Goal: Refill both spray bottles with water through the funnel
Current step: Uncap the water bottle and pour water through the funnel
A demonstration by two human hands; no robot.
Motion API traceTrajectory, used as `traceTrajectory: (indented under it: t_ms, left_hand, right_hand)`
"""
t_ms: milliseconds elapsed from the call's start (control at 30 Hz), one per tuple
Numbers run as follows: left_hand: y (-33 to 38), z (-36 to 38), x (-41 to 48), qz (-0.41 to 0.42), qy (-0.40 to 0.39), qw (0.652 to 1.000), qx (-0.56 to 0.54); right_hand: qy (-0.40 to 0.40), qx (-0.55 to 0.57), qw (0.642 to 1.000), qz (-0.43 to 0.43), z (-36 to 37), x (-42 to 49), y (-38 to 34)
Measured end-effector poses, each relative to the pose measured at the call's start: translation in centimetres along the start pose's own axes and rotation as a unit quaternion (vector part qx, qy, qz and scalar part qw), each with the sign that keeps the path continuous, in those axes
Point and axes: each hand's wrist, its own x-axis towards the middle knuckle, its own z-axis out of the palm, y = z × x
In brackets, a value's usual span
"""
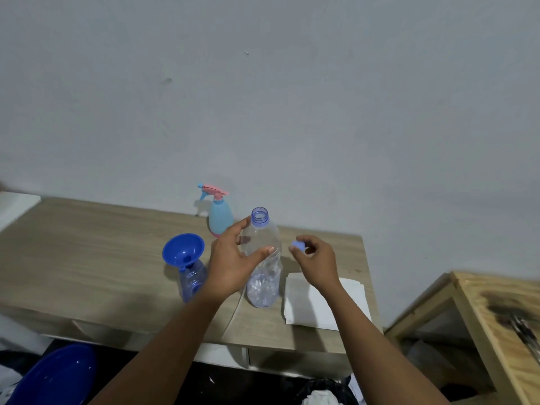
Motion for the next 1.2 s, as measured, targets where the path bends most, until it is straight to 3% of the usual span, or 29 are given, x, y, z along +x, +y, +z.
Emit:
traceTrajectory:
  t_ms: [167, 333, 533, 700, 800, 900, 967, 1033, 1133, 1200]
  left_hand:
    - [-0.2, 0.0, 0.2, 0.006, -0.002, 1.0, 0.004]
    - [-0.3, 0.4, 0.6, 0.0, 0.005, 1.0, 0.024]
    - [-0.7, 0.5, 0.6, -0.031, 0.005, 0.999, -0.006]
    - [-0.7, 0.5, 0.7, -0.032, 0.002, 0.999, 0.0]
    - [-0.4, 0.5, 0.6, -0.036, 0.006, 0.999, -0.006]
    - [-0.2, 0.4, 0.4, -0.048, 0.007, 0.999, -0.013]
    - [0.0, 0.4, 0.4, -0.048, 0.002, 0.999, -0.008]
    - [0.2, 0.4, 0.4, -0.04, -0.002, 0.999, 0.006]
    - [0.4, 0.3, 0.4, -0.024, 0.001, 1.0, 0.016]
    - [0.3, 0.2, 0.2, -0.019, -0.003, 1.0, 0.006]
  right_hand:
    - [-0.084, -0.096, 0.99, 0.052, 2.1, 2.9, 4.0]
    - [-0.185, -0.269, 0.943, 0.071, 4.5, 6.5, 5.5]
    - [-0.228, -0.366, 0.897, 0.098, 6.2, 7.5, 6.8]
    - [-0.214, -0.378, 0.896, 0.095, 7.3, 7.6, 7.3]
    - [-0.199, -0.313, 0.921, 0.116, 6.4, 8.0, 6.8]
    - [-0.095, -0.086, 0.988, 0.084, 4.0, 6.4, 5.1]
    - [-0.05, 0.074, 0.995, 0.044, 2.5, 3.0, 3.2]
    - [-0.08, 0.159, 0.984, -0.003, 1.8, -0.8, 1.8]
    - [-0.141, 0.144, 0.977, -0.064, 2.6, -4.8, 0.4]
    - [-0.117, 0.104, 0.984, -0.084, 3.9, -5.5, -0.7]
